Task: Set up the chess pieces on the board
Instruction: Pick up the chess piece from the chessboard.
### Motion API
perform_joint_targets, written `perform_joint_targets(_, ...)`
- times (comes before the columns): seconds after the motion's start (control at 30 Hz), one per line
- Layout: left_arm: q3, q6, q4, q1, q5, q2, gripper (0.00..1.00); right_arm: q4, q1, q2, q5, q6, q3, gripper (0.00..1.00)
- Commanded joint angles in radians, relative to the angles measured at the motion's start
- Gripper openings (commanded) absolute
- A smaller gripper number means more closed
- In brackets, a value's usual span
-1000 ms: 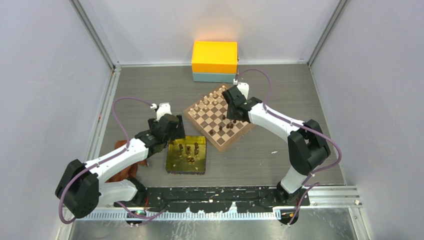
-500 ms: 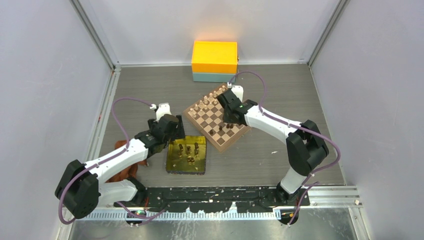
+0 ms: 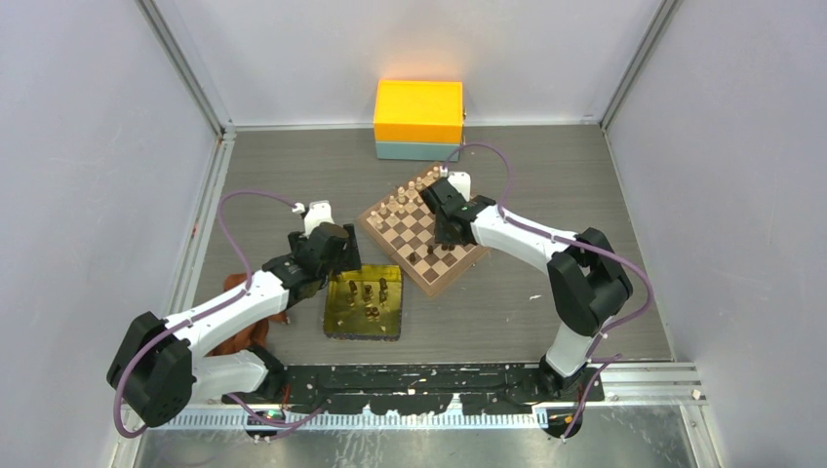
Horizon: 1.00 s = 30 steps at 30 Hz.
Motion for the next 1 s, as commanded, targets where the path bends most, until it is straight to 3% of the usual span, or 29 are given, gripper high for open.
perform_joint_targets(0.0, 0.002, -0.001, 0.036, -0.002, -0.014, -0.020, 0.93, 0.009, 0.007, 0.008, 0.002, -0.016, 0.037, 0.34)
perform_joint_targets(0.97, -0.011, -0.005, 0.041, -0.003, -0.018, -0.026, 0.93, 0.009, 0.008, 0.043, -0.028, -0.026, 0.053, 0.33)
